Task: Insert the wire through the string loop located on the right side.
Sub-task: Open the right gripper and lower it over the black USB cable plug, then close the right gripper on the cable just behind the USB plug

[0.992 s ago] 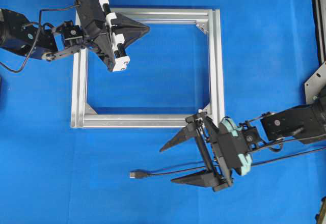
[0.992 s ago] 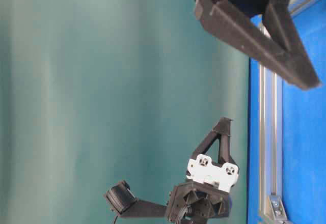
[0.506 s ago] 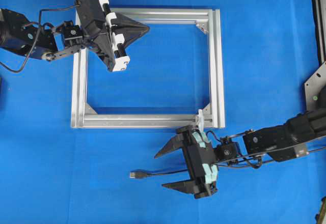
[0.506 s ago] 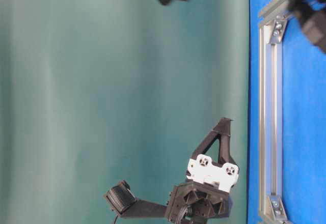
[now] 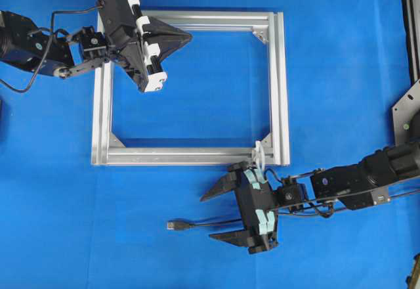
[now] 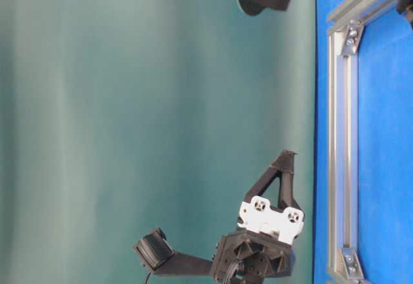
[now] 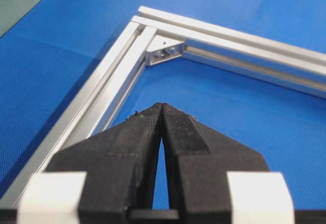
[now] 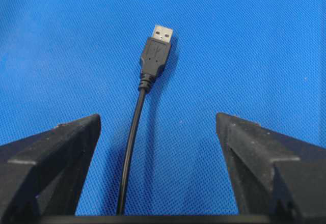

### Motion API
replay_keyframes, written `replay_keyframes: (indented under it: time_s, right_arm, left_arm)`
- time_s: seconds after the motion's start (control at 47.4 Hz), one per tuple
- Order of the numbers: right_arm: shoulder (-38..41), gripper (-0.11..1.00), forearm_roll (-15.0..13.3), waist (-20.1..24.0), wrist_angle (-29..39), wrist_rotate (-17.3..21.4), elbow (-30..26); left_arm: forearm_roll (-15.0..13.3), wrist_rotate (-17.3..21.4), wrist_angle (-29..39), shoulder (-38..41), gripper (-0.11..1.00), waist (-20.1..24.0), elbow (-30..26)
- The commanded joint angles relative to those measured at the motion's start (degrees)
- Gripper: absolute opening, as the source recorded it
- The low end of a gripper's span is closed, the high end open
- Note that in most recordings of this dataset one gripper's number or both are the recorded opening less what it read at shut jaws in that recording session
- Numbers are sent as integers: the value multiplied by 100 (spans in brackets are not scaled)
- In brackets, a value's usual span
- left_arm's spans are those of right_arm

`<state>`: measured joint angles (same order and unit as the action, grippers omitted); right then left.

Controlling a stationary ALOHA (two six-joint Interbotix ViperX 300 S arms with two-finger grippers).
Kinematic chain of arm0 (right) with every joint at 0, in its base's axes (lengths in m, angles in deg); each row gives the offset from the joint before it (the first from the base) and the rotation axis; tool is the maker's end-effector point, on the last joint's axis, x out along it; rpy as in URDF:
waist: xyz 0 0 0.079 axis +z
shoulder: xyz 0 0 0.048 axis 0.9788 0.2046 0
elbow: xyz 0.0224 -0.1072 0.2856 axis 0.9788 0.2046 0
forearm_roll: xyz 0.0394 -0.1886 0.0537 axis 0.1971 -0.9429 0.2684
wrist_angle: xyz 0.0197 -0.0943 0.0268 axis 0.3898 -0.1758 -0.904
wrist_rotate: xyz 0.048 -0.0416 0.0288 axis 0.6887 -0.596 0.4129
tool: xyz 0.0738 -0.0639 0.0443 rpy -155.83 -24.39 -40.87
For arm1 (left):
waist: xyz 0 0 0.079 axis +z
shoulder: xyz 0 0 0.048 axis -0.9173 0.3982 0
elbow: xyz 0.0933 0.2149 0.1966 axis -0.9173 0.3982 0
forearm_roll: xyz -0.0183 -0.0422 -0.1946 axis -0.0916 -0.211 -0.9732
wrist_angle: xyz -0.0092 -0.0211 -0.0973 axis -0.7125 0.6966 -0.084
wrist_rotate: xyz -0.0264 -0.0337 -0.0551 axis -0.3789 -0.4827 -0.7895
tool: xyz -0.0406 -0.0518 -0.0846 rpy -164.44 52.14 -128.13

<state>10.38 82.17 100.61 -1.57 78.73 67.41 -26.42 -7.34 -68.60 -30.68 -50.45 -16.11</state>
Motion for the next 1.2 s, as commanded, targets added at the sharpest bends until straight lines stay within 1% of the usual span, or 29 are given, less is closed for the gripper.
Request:
replay_keyframes:
  time_s: [0.0, 0.063, 0.19, 0.317, 0.38, 0.422, 0.781, 0.907, 0.992, 1.182]
  right_arm:
    - [-97, 73, 9, 9, -44, -9, -70]
    - [-97, 65, 18, 0, -44, -9, -79]
    - [-97, 32, 9, 0, -62, -35, -88]
    - [-97, 6, 0, 0, -167, -44, -97]
    - [-88, -1, 0, 0, -149, -44, -88]
    - [-97, -3, 0, 0, -149, -44, -88]
    - [-123, -3, 9, 0, -141, -26, -114]
    - [-334, -3, 9, 0, -79, -35, -88]
    - [-554, -3, 9, -9, 62, -53, -62]
    - [-1151, -3, 9, -44, 694, -185, -53]
  left_arm:
    - [18, 9, -26, -176, 0, 9, -35]
    - [18, 9, -26, -176, 0, 9, -35]
    - [18, 9, -26, -176, 0, 9, -35]
    - [26, 9, -26, -176, 0, 18, -35]
    - [26, 9, -26, -176, 0, 9, -26]
    - [26, 9, -26, -176, 0, 18, -26]
    - [26, 0, -26, -193, 0, 9, 35]
    - [26, 0, -26, -202, 0, 9, 53]
    - [26, 0, -26, -202, 0, 18, 53]
    - [18, -18, -26, -202, 0, 18, 62]
